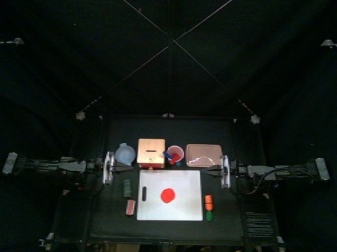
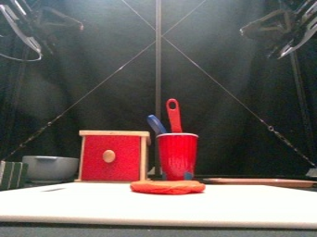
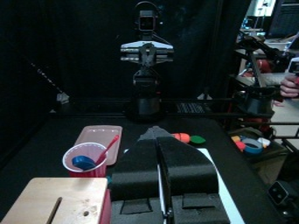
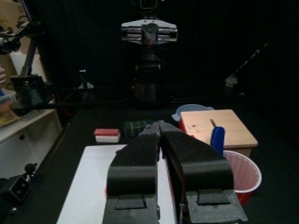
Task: Get the cutter from the drawer then cut the dough then place the extra dough in the bowl
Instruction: Open the drawer
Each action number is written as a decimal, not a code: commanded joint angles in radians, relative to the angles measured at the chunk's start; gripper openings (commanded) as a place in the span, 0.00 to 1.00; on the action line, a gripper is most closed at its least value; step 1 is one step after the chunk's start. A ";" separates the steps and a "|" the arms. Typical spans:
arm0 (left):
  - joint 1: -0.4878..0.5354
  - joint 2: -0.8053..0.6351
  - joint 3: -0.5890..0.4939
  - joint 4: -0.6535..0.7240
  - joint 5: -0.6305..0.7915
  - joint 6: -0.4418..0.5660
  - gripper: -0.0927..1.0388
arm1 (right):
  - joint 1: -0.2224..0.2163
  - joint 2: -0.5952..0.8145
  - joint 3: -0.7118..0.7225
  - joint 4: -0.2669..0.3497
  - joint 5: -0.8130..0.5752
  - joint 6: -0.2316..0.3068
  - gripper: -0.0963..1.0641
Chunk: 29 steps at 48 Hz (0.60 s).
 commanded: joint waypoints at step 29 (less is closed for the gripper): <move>-0.115 0.264 -0.018 -0.667 -0.137 -0.066 0.56 | -0.178 0.449 -0.442 0.164 0.038 0.023 0.12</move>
